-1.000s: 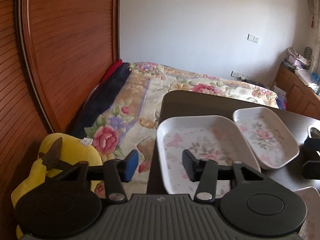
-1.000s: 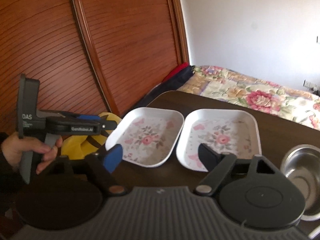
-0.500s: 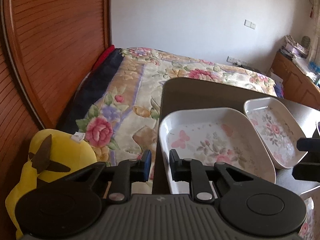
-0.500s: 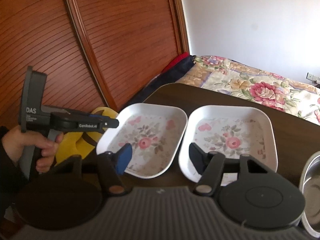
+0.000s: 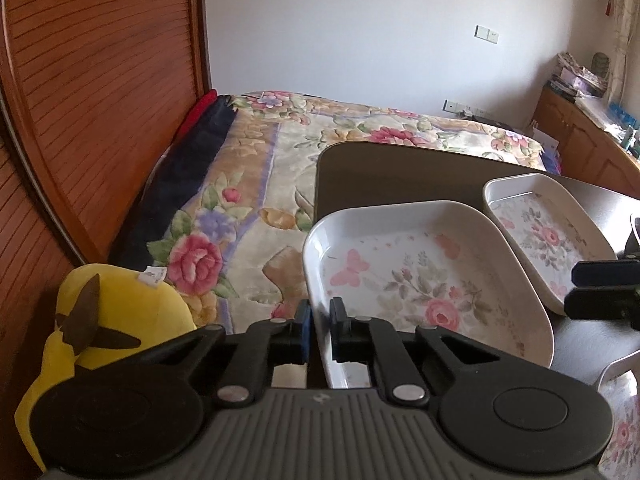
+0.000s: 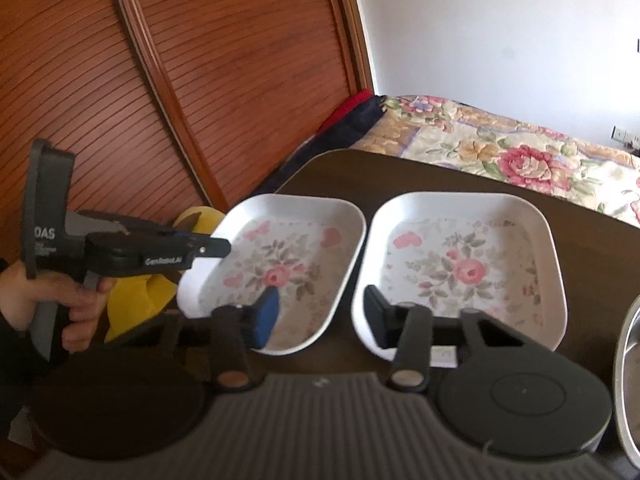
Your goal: Organize plates and bowls
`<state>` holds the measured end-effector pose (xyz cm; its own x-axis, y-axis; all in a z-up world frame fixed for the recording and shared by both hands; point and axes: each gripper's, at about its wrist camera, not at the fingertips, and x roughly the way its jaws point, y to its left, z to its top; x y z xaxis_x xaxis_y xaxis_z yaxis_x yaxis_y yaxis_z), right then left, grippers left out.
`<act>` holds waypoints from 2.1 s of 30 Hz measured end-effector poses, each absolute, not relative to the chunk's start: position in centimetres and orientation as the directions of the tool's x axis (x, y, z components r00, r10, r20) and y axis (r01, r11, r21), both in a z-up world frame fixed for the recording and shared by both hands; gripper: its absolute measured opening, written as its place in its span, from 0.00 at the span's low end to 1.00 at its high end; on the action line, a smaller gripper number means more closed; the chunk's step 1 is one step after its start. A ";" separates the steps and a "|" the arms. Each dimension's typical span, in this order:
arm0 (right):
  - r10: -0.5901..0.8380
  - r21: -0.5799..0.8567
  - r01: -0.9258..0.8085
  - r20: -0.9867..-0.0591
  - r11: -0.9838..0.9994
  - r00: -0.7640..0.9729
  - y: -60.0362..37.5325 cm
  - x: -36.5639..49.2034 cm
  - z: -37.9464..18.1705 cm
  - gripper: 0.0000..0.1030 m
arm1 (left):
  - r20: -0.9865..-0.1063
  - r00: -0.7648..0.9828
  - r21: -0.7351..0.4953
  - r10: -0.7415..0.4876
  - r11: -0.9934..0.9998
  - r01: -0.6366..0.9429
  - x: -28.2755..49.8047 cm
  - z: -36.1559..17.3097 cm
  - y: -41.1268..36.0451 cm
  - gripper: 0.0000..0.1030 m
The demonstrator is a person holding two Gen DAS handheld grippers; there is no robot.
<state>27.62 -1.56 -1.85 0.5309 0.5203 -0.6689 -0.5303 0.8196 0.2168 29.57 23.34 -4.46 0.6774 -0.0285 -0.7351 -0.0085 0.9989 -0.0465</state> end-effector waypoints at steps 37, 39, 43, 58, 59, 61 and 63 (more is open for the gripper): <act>0.435 0.164 -0.485 -0.733 0.859 0.522 2.2 30.0 -4.5 0.10 | -0.677 0.735 -0.037 0.013 0.998 -0.052 27.7 -3.5 23.6 0.16; 0.441 0.162 -0.484 -0.714 0.860 0.544 2.0 29.6 -4.3 0.10 | -0.667 0.744 -0.038 0.018 0.998 -0.058 27.5 -3.1 23.6 0.16; 0.452 0.168 -0.482 -0.689 0.860 0.566 1.8 29.1 -3.7 0.08 | -0.645 0.763 -0.048 0.024 0.996 -0.072 27.0 -2.1 23.5 0.15; 0.441 0.139 -0.458 -0.606 0.878 0.662 -1.4 26.2 -0.5 0.08 | -0.571 0.821 -0.001 0.011 1.000 -0.014 23.9 2.6 18.8 0.15; 0.438 0.136 -0.455 -0.603 0.880 0.667 -1.7 25.8 -0.4 0.08 | -0.568 0.823 0.000 0.006 1.000 -0.007 23.6 2.8 18.4 0.15; 0.432 0.131 -0.448 -0.593 0.884 0.679 -2.5 25.0 0.1 0.08 | -0.561 0.828 0.004 -0.002 1.000 0.005 22.9 3.2 17.4 0.15; 0.427 0.129 -0.440 -0.585 0.888 0.689 -3.3 24.2 0.5 0.08 | -0.552 0.834 0.008 -0.012 1.000 0.020 22.1 3.7 16.4 0.16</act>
<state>24.22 -3.34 0.49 0.6893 0.4269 -0.5854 -0.4403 0.8885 0.1294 22.13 16.37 3.66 0.8336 -0.0122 -0.5523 0.0198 0.9998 0.0077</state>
